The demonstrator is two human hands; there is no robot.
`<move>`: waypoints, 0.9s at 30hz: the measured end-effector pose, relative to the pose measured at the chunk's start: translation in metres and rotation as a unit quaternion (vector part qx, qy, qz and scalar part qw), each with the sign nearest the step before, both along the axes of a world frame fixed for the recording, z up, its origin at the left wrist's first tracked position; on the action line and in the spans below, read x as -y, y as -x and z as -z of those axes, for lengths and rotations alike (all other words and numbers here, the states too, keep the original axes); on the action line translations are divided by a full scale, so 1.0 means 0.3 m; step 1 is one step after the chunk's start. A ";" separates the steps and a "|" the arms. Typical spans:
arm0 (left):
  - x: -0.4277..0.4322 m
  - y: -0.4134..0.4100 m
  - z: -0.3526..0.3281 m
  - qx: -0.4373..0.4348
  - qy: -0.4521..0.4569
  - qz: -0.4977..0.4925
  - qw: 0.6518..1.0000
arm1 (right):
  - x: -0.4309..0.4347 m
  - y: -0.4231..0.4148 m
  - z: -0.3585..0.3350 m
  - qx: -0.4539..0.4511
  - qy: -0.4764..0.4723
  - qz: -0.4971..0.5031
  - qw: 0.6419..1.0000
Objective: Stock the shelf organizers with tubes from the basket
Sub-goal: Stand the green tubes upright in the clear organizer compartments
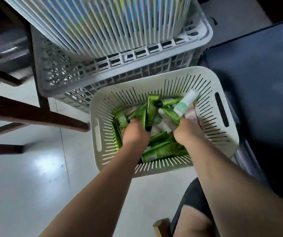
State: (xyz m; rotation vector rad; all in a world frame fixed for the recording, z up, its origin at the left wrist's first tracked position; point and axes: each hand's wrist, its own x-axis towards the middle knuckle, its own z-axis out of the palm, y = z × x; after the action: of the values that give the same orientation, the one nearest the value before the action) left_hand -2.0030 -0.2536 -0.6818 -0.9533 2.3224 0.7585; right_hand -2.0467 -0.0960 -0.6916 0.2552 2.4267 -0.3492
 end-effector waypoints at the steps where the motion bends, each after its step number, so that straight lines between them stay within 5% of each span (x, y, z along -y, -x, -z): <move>1: -0.006 0.007 0.003 -0.001 0.010 -0.002 1.000 | 0.002 0.005 0.018 -0.022 -0.016 -0.003 1.000; 4: -0.001 0.025 0.016 -0.008 0.001 -0.025 1.000 | -0.006 0.017 0.055 -0.045 -0.040 -0.016 0.998; 8: 0.016 0.028 0.017 -0.027 -0.134 -0.139 0.981 | -0.016 0.032 0.064 -0.014 -0.011 -0.013 1.000; 12: 0.026 -0.001 -0.007 -0.078 -0.207 -0.239 0.946 | -0.027 0.035 0.019 0.074 0.154 0.127 0.977; 16: 0.013 -0.022 -0.090 -0.141 -0.274 -0.266 0.913 | -0.032 -0.010 -0.065 0.161 0.288 0.152 0.932; 22: -0.038 -0.036 -0.293 -0.216 -0.334 -0.222 0.890 | -0.036 -0.044 -0.270 0.111 0.490 0.289 0.815; 24: -0.058 -0.043 -0.377 -0.244 -0.349 -0.194 0.884 | -0.053 -0.054 -0.365 0.075 0.504 0.286 0.811; 27: -0.104 -0.048 -0.515 -0.270 -0.381 -0.142 0.873 | -0.105 -0.075 -0.531 -0.015 0.460 0.239 0.855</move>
State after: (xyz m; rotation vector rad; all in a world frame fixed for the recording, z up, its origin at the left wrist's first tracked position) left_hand -1.9887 -0.2224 -0.5272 -0.7585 1.9651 2.0882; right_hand -2.0241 -0.0646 -0.5322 0.4028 1.9136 -1.6648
